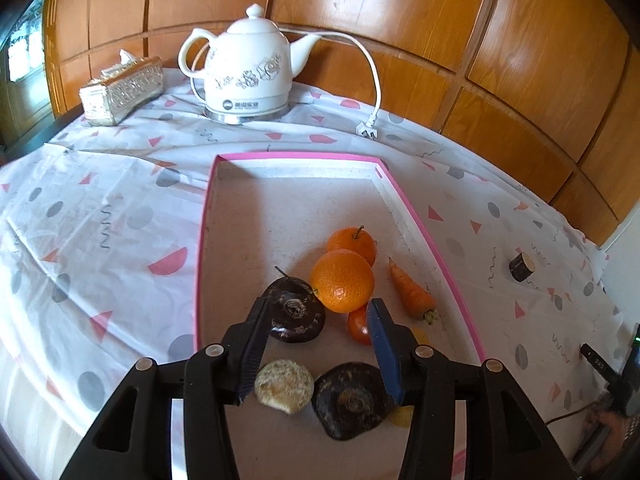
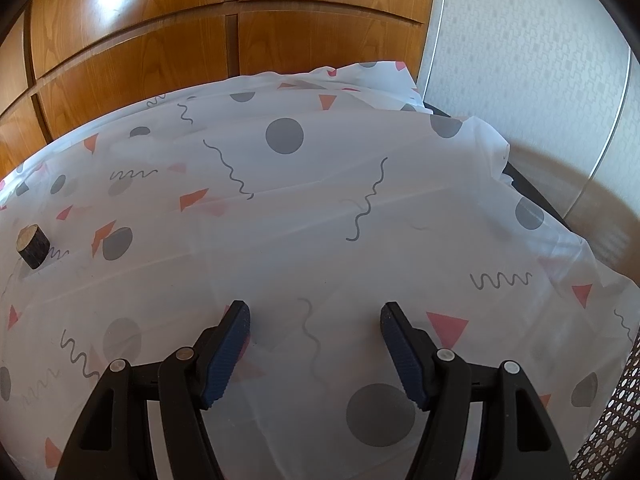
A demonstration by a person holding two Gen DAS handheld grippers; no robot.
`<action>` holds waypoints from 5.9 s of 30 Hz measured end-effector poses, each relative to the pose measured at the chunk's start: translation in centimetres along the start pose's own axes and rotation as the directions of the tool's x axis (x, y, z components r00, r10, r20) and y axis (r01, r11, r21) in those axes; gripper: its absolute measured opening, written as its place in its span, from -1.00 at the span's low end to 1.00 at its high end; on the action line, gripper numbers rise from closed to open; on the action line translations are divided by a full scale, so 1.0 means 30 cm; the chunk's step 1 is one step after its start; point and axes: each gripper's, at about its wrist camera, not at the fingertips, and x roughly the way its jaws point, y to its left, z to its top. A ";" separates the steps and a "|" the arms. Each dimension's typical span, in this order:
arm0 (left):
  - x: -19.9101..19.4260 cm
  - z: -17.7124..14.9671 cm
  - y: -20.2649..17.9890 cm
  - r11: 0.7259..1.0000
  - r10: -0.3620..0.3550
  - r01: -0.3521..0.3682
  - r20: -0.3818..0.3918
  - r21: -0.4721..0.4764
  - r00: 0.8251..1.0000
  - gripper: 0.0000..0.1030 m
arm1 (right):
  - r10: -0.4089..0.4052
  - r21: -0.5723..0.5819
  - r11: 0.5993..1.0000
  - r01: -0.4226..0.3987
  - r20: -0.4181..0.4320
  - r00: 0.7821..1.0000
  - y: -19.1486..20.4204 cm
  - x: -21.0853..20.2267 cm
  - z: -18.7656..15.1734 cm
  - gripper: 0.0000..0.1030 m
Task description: Organize fruits
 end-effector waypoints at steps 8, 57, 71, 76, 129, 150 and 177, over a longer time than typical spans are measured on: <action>-0.117 -0.048 0.031 0.998 0.053 -0.051 0.072 -0.037 0.996 0.09 | 0.000 0.000 1.000 0.000 0.000 1.000 0.000 0.001 0.000 0.34; -0.142 -0.141 0.145 0.988 0.077 -0.073 0.025 -0.139 0.997 0.09 | 0.413 -0.324 0.844 -0.427 -0.116 0.903 0.691 -0.071 0.143 0.34; -0.131 -0.144 0.147 0.987 0.077 -0.075 0.008 -0.140 0.997 0.09 | 0.371 -0.327 0.855 -0.402 -0.154 0.916 0.761 0.010 0.163 -0.04; -0.128 -0.146 0.147 0.987 0.078 -0.077 0.005 -0.139 0.997 0.09 | 0.375 -0.350 0.844 -0.406 -0.157 0.914 0.774 0.010 0.155 -0.31; -0.179 -0.151 0.190 0.978 0.071 -0.061 0.047 -0.199 0.996 0.09 | 0.540 -0.768 0.283 -0.574 -0.367 0.757 1.074 -0.499 -0.312 -0.30; -0.182 -0.154 0.180 0.979 0.078 -0.067 0.054 -0.191 0.995 0.09 | 0.567 -0.751 0.320 -0.578 -0.337 0.752 1.081 -0.485 -0.320 -0.25; -0.323 -0.152 0.025 0.989 0.145 -0.140 0.244 -0.040 0.959 0.56 | 0.609 -0.594 0.576 -0.562 -0.147 0.779 0.940 -0.553 -0.285 -0.22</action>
